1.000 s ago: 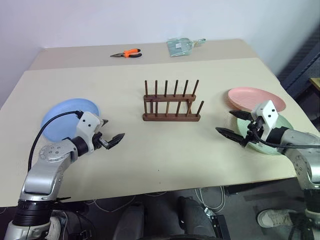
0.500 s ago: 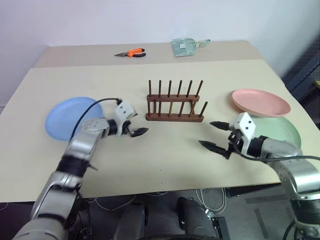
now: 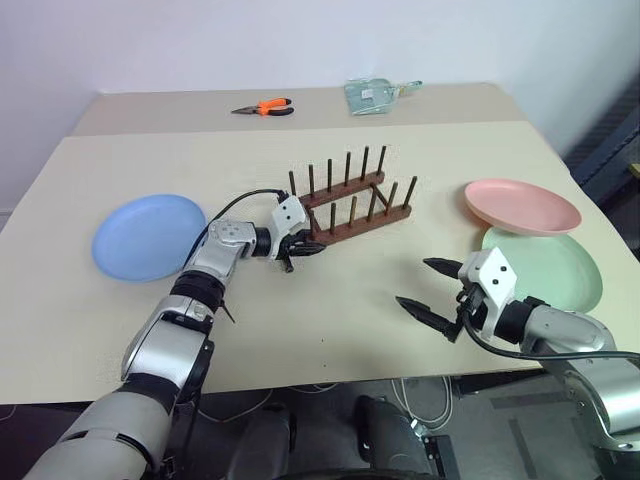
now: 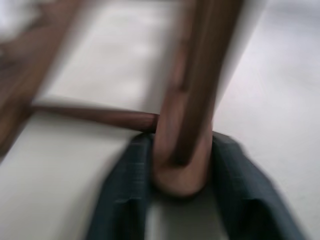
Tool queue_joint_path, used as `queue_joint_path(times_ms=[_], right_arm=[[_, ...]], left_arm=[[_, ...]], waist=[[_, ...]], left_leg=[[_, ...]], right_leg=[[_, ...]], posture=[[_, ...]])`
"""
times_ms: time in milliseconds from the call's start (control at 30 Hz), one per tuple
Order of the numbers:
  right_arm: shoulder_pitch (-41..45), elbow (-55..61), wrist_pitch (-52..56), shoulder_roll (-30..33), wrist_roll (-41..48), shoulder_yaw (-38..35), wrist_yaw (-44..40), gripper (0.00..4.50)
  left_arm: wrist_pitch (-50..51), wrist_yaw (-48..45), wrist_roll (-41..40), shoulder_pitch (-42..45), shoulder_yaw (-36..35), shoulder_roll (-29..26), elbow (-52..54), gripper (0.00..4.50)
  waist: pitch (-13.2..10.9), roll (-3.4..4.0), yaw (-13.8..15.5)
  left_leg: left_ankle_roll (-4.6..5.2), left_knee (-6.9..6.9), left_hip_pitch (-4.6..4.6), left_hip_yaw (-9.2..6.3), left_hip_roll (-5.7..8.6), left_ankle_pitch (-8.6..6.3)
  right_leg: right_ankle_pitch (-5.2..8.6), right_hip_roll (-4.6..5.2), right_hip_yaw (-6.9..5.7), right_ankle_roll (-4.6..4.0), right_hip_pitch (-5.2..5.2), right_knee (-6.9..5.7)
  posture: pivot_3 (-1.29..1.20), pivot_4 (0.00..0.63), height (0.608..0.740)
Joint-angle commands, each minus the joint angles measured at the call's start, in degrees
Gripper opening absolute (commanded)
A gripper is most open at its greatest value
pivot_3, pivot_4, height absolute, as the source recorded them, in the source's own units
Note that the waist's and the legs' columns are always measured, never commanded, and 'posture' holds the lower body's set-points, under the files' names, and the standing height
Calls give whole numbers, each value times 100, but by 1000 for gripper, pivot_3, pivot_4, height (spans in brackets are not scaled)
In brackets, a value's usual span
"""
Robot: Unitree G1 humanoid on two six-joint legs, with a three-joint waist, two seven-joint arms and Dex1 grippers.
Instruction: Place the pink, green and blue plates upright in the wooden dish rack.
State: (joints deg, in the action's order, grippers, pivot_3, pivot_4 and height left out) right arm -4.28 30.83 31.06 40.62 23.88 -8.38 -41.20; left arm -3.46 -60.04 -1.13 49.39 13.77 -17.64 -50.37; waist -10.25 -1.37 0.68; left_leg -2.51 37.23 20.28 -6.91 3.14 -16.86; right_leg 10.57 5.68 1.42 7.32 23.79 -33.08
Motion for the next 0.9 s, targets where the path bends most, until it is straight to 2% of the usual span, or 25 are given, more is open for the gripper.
queue_joint_path(times_ms=[33, 233, 267, 300, 400, 467, 533, 567, 633, 733, 833, 900], right_arm=[[-135, 158, 48, 331, 87, -337, -219, 4500], [-561, -21, -38, 731, 103, -651, -683, 4500], [-575, -66, -69, 737, 73, -641, -705, 4500], [-581, -98, -85, 735, 48, -620, -717, 4500], [-566, -229, -177, 752, -112, -496, -755, 4500], [-509, -316, -145, 753, -175, -381, -753, 3936], [-498, -319, -124, 776, -237, -258, -773, 3105], [-472, -325, -134, 755, -280, -171, -761, 2649], [-381, -334, -138, 660, -383, 30, -664, 1704], [-171, -424, -156, 489, -564, 349, -474, 114], [226, -751, -281, 216, -1039, 831, -100, 0], [477, -1017, -372, 57, -1325, 1129, 69, 0]], left_arm=[[64, -288, 132, -499, 205, -144, 902, 784], [1107, -779, -255, -1666, 286, -686, 3424, 784], [1284, -826, -329, -1775, 272, -752, 3666, 1816], [1392, -843, -355, -1849, 261, -805, 3821, 2095], [1457, -598, -128, -1925, 269, -936, 3871, 3543], [1611, -375, 82, -1924, 242, -1116, 3805, 4497], [1920, -372, -16, -2034, 132, -1339, 3999, 4500], [2161, -367, -147, -2144, 16, -1456, 4187, 4345], [2663, -343, -420, -2480, -234, -1715, 4704, 3584], [3271, -347, -750, -3060, -431, -2028, 5592, 2103], [3794, 23, -1073, -3526, -373, -1782, 6572, 657], [3891, 563, -911, -3621, -101, -1355, 6929, 657]], waist=[[0, 0, -1], [0, 1, -9], [0, 1, -5], [0, 1, -5], [-1, 0, 12], [0, -1, 4], [0, 1, -13], [0, 2, -35], [1, 3, -114], [2, 4, -181], [6, 10, -146], [5, 11, -77]], left_leg=[[0, -2, 1, 0, 0, 0], [2, -7, 2, -1, -3, -2], [2, -6, 2, 0, -3, -2], [2, -4, 2, 0, -3, -2], [2, 1, 4, -2, -3, -2], [2, 1, 3, -1, -2, -2], [3, -1, 1, -1, -3, -2], [3, -4, 0, -1, -4, -2], [3, -13, -1, 0, -9, -2], [5, -23, -2, 1, -17, -4], [6, -20, -2, 2, -17, -4], [5, -9, 5, 1, -13, -4]], right_leg=[[0, 0, 0, 0, 3, 1], [0, 0, 1, -1, 5, 0], [2, 0, 1, -2, 5, -1], [9, 0, 1, -12, 5, -1], [13, 0, 0, -18, 3, -1], [13, 0, 0, -18, 2, 0], [13, 0, 0, -17, 1, -1], [13, -1, 0, -17, 2, -1], [14, -5, 0, -17, 4, -3], [14, -9, 0, -16, 10, -8], [14, -8, 0, -17, 17, -8], [14, -4, 0, -17, 14, -2]], posture=[[0, 150, 740], [0, 150, 740], [0, 150, 740], [0, 150, 740], [0, 150, 740], [0, 150, 740], [0, 150, 740], [0, 150, 740], [0, 150, 740], [0, 150, 740], [0, 150, 740], [0, 150, 740]])
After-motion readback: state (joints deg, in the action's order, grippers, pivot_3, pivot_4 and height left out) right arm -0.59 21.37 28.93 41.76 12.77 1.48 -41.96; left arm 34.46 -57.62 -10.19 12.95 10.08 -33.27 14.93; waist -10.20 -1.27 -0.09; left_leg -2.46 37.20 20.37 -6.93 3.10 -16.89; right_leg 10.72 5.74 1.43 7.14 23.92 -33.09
